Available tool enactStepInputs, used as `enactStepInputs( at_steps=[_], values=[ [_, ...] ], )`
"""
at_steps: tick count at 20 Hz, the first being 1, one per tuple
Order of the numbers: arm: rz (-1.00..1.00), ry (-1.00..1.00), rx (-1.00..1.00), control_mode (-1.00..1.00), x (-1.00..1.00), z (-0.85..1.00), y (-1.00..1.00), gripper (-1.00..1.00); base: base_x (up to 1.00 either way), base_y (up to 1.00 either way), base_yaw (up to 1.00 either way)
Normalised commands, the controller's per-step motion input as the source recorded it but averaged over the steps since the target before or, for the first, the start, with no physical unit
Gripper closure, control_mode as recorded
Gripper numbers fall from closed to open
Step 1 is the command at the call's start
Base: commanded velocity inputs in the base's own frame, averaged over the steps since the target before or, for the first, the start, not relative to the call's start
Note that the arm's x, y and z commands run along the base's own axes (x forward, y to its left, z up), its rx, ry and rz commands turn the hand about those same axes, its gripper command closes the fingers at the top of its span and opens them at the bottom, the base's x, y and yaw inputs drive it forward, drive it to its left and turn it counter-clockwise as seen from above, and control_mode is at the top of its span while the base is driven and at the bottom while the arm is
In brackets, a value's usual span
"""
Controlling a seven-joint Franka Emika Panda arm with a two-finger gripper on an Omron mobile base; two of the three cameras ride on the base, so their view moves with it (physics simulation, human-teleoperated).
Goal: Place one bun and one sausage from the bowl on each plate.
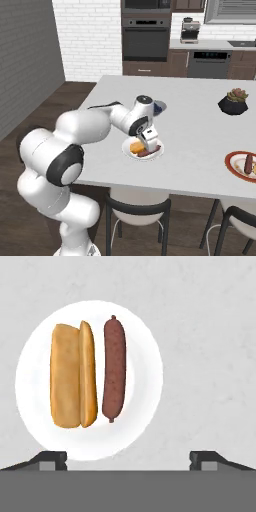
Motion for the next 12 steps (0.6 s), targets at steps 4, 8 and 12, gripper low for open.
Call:
enactStepInputs(
  at_steps=[4,8,12],
  values=[
    [0.0,-0.03,-0.06,-1.0,-1.0,1.0,0.11,-1.0,0.0,0.0,0.0],
    [-0.03,0.07,-0.13,-1.0,-1.0,0.94,-0.01,-1.0,0.0,0.0,0.0],
    [-0.07,0.15,-0.13,-1.0,-1.0,0.48,-0.31,-1.0,0.0,0.0,0.0]
  ],
)
